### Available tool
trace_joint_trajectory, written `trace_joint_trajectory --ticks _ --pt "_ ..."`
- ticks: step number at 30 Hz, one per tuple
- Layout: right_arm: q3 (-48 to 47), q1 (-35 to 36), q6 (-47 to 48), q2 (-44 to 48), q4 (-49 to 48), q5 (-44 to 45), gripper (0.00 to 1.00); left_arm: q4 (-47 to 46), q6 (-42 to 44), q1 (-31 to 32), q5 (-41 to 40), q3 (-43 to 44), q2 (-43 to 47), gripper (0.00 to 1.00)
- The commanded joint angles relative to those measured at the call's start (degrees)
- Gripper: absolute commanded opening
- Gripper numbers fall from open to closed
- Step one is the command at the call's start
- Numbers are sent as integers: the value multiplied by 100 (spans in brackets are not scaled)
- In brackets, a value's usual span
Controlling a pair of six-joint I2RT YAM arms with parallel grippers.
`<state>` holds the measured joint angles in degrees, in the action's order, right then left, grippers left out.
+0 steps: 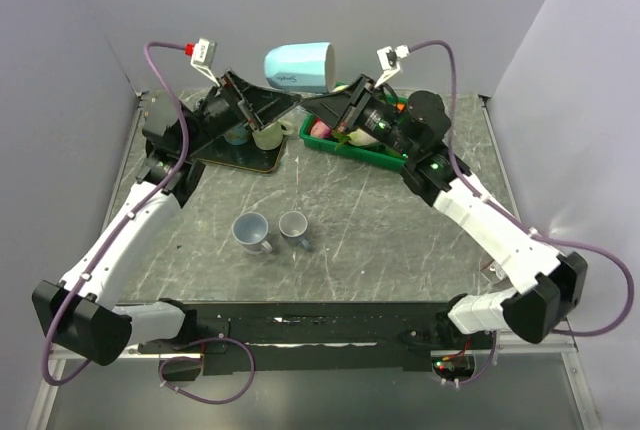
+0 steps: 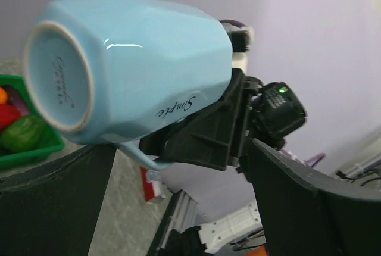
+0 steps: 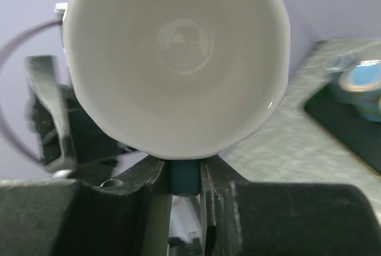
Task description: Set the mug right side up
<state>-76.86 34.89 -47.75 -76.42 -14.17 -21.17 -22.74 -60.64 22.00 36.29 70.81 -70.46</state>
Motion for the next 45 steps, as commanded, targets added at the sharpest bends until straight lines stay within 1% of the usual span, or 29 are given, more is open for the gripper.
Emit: trace_joint_trajectory --ticks 1,2,3,4,6,7,8,9,11,14,18,21,23,24,25,26,27,29,35,41,43,45 --pt "-382 -27 1126 786 475 1227 0 1681 1167 15 -516 688 -73 96" --pt "-382 -27 1240 909 790 1386 0 1938 1282 15 -640 811 -100 96" --pt "-382 -35 1450 979 889 1674 0 2132 1474 15 -789 864 -143 96" --pt "-382 -27 1557 1041 1021 1782 0 2534 1555 15 -1069 900 -179 96" --pt "-400 -44 1846 1173 1389 1975 0 2896 1782 6 -1439 1023 -240 96" --pt "-400 -35 1935 1217 1626 2081 0 3116 1845 6 -1850 1127 -267 96" --pt "-383 -44 2014 1278 1759 2108 0 3475 1932 6 -2054 1181 -302 96" --pt "-348 -35 2180 1305 2108 2108 0 3670 1986 6 -2221 1251 -380 96" --pt "-251 -44 2331 1375 2444 2266 0 4073 2100 -3 -2625 1435 -469 96" --pt "91 -35 2480 1524 3042 2537 0 4356 2153 -11 -3021 1611 -627 96" --pt "837 -18 2463 1762 3412 2653 0 4577 2153 -38 -3190 1700 -785 96" --pt "1198 70 2358 1824 3597 2591 0 4594 2144 -38 -3207 1700 -873 96" --pt "1366 350 2384 1780 3632 2679 0 4621 2136 -55 -3216 1717 -934 96" --pt "1471 473 2419 1771 3650 2862 0 4630 2127 -64 -3234 1726 -952 96" --pt "1498 875 2489 1736 3685 3047 0 4682 2118 -64 -3251 1770 -979 96" --pt "1525 1087 2655 1719 3729 3266 0 4717 2092 -73 -3260 1796 -1022 96" --pt "1577 1325 2709 1701 3746 3712 0 4752 2083 -73 -3286 1814 -1031 96" --pt "1621 1685 2666 1578 3816 3953 0 4788 2065 -82 -3295 1814 -1049 96" --pt "2104 1933 2235 1218 3852 4209 0 4849 2039 -99 -3322 1691 -979 96" --pt "2368 2082 2121 831 3703 4305 0 4963 2083 -117 -3322 1665 -935 96" --pt "2395 2126 2068 648 3659 4340 0 5025 2092 -126 -3330 1673 -935 96" --pt "2237 2162 1866 480 3921 4551 0 5069 2118 -134 -3365 1673 -944 96"
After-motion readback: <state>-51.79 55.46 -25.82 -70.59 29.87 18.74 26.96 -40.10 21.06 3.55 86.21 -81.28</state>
